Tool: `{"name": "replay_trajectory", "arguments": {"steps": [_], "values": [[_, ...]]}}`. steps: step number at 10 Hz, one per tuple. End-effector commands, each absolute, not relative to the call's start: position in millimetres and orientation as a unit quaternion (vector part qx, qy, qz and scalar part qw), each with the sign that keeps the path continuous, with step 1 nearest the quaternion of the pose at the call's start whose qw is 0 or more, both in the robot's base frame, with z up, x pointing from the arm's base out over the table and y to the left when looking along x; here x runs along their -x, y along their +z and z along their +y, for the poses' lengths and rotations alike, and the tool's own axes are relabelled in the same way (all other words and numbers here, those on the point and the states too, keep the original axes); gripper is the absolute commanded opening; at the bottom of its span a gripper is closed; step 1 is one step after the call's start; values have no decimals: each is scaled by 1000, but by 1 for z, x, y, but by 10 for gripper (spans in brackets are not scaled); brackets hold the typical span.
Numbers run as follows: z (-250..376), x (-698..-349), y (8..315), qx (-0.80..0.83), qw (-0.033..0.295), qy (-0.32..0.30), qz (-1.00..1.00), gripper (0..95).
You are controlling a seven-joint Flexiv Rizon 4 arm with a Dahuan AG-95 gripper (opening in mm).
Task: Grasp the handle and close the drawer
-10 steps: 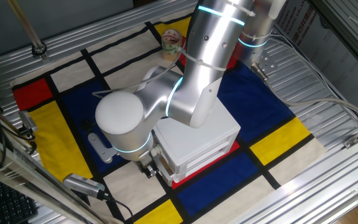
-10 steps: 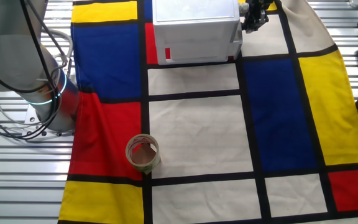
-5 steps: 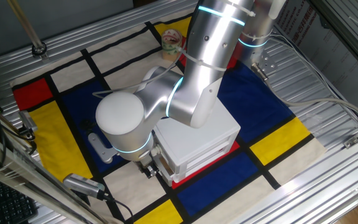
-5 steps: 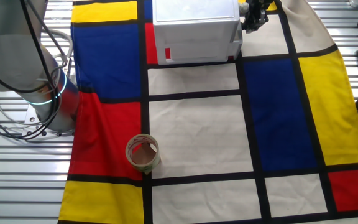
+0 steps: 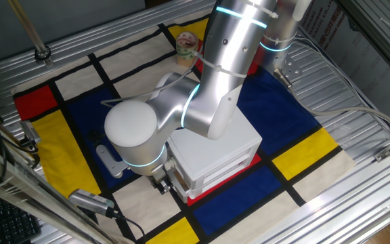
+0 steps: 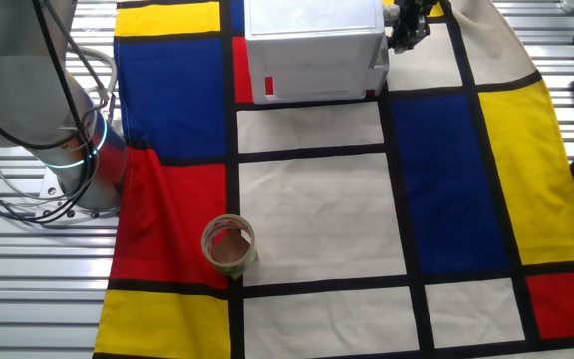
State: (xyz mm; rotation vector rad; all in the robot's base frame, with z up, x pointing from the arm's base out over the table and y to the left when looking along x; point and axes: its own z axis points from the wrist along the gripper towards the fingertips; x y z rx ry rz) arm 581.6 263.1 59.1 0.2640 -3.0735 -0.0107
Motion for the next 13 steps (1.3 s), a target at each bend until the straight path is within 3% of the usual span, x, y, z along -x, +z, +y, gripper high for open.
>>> {"name": "replay_trajectory", "arguments": {"steps": [1, 13], "values": [[263, -581, 59, -85, 28, -2, -996, 0], [263, -582, 58, -59, 25, -1, -998, 0]]}}
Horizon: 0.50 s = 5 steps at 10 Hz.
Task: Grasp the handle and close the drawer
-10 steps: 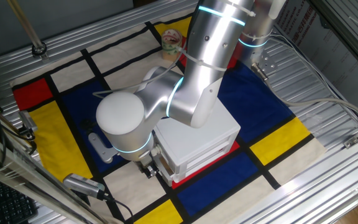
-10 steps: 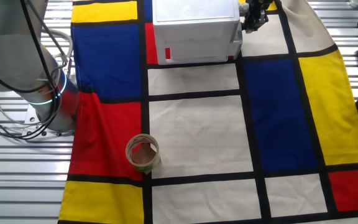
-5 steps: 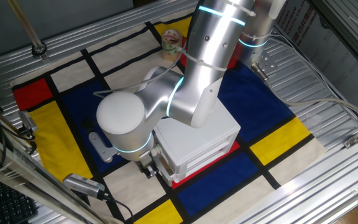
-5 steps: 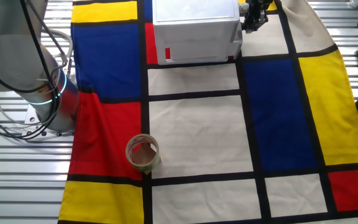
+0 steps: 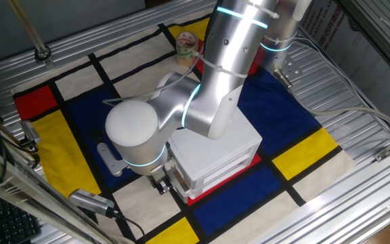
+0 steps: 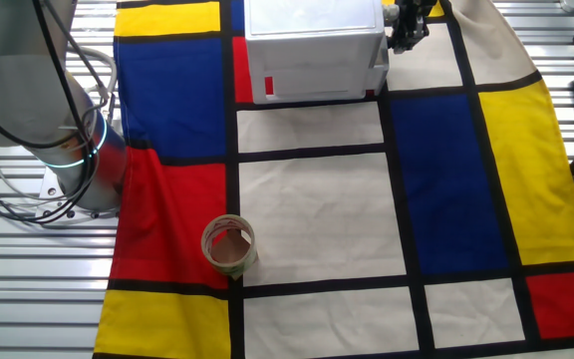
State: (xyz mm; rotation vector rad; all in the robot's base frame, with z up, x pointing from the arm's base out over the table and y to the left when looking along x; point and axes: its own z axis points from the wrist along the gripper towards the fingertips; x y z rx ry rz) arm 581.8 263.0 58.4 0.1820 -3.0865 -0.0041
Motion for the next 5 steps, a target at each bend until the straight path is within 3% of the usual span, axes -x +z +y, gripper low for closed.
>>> {"name": "replay_trajectory", "arguments": {"steps": [1, 5], "values": [[263, -582, 58, -60, 24, -2, -998, 0], [263, -582, 58, -61, 25, 0, -998, 0]]}}
